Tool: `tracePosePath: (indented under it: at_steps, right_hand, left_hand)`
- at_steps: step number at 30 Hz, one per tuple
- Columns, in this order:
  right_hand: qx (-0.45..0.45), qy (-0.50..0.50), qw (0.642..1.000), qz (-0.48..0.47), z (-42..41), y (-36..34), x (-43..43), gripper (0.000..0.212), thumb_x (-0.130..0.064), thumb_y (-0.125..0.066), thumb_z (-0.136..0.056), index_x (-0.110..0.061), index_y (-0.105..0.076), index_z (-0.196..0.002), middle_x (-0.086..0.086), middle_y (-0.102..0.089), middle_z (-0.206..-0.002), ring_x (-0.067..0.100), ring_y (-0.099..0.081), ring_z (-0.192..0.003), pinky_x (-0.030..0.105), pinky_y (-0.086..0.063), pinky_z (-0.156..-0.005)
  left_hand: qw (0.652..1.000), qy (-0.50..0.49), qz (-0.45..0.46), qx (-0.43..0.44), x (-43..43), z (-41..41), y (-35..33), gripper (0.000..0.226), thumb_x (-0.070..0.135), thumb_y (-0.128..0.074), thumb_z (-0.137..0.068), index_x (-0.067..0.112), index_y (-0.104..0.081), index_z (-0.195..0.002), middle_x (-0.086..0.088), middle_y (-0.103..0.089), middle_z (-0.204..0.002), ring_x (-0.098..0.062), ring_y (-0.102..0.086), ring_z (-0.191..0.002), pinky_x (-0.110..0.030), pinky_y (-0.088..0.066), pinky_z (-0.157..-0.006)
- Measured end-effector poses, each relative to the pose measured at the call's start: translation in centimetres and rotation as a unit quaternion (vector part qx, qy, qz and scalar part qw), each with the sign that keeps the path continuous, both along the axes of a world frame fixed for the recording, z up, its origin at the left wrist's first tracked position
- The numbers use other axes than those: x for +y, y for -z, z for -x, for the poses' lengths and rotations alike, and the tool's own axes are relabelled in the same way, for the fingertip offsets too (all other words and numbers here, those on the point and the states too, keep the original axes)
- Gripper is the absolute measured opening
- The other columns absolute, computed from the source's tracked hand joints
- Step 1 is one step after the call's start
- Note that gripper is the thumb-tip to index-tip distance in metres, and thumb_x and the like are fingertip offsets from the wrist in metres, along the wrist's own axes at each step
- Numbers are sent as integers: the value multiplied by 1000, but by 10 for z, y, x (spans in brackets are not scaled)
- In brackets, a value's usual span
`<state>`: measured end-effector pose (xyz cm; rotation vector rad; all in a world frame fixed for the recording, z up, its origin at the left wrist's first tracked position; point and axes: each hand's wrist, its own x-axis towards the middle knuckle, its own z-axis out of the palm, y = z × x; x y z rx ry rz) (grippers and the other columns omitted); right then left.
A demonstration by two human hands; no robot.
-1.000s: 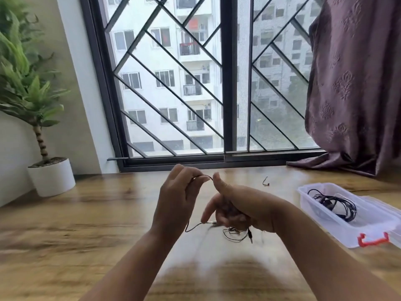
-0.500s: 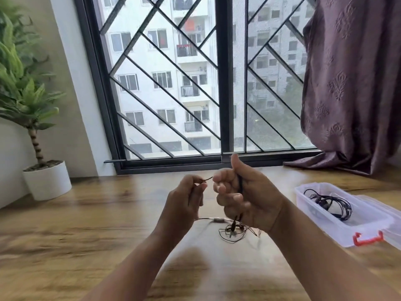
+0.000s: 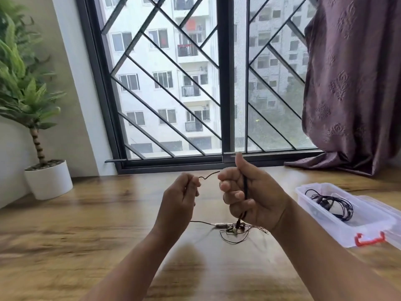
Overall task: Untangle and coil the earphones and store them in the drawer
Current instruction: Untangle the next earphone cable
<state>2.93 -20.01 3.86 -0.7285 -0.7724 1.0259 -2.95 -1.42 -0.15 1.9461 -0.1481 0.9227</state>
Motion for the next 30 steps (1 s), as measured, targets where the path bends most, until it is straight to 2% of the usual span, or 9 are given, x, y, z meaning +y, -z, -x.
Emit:
tracePosePath:
  at_steps: [4, 6, 9, 13, 16, 21, 24, 26, 30]
  right_hand:
    - [92, -56, 991, -84, -2, -2, -2, 66, -51, -42, -100, 6, -75, -102, 19, -76, -88, 20, -72, -63, 22, -54, -46]
    - [122, -76, 982, -120, -3, -1, -2, 71, -52, -39, -101, 10, -72, -106, 25, -76, -92, 26, -73, -66, 27, -57, -49]
    - [151, -86, 972, -157, -4, -1, -2, 72, -54, -37, -102, 10, -69, -113, 28, -75, -102, 31, -74, -76, 34, -60, -57]
    - [139, 10, 974, -177, -5, 0, -1, 60, -49, -40, -103, -2, -74, -116, 14, -77, -111, 25, -76, -91, 31, -59, -70]
    - [136, 125, 965, -187, -6, -1, 2, 59, -50, -34, -106, -9, -76, -114, 2, -78, -114, 17, -75, -99, 27, -58, -70]
    - [194, 224, 929, -224, -14, 1, 5, 62, -50, -27, -107, -8, -67, -129, 6, -73, -127, 22, -71, -114, 36, -61, -79]
    - [212, 267, 910, -235, -19, 1, 4, 60, -51, -26, -107, -11, -65, -130, 9, -72, -129, 25, -71, -115, 40, -58, -86]
    - [199, 302, 905, -223, -22, 0, 2, 61, -53, -26, -106, -14, -66, -129, 9, -72, -128, 25, -71, -114, 40, -56, -87]
    - [95, 377, 910, -143, -28, -1, 0, 62, -59, -26, -105, -19, -66, -130, 7, -73, -127, 20, -68, -120, 39, -48, -96]
  left_hand:
    - [998, -9, -59, 33, 4, -4, 5, 22, 25, -51, -102, 22, -61, -83, 4, -50, -59, -6, -40, -51, -18, -34, -50]
    - [996, 11, -73, 58, 2, -4, 7, 25, 29, -49, -103, 25, -60, -81, 5, -49, -53, -8, -41, -49, -22, -35, -49]
    - [991, 33, -92, 94, -2, -4, 8, 25, 32, -46, -104, 28, -57, -82, 7, -53, -48, -6, -43, -44, -17, -37, -49]
    - [971, 94, -158, 154, -6, -1, 11, 17, 28, -50, -103, 31, -54, -87, 4, -53, -52, -8, -43, -48, -20, -39, -53]
    - [960, 128, -179, 173, -11, 0, 13, 12, 30, -56, -101, 33, -60, -89, 9, -51, -54, -5, -45, -49, -15, -39, -54]
    - [952, 145, -211, 168, -16, 2, 16, 9, 37, -58, -99, 34, -66, -100, 17, -56, -53, -1, -50, -51, -12, -42, -59]
    - [951, 144, -235, 139, -18, 4, 16, 9, 34, -61, -97, 29, -69, -98, 10, -54, -53, -4, -41, -48, -17, -38, -54]
    - [950, 146, -249, 115, -20, 6, 14, 9, 28, -63, -96, 24, -70, -92, 10, -47, -51, -7, -36, -49, -18, -33, -52]
    - [964, 129, -223, 74, -22, 8, 6, 8, 27, -66, -95, 23, -72, -94, 14, -53, -55, -3, -43, -51, -13, -37, -56]
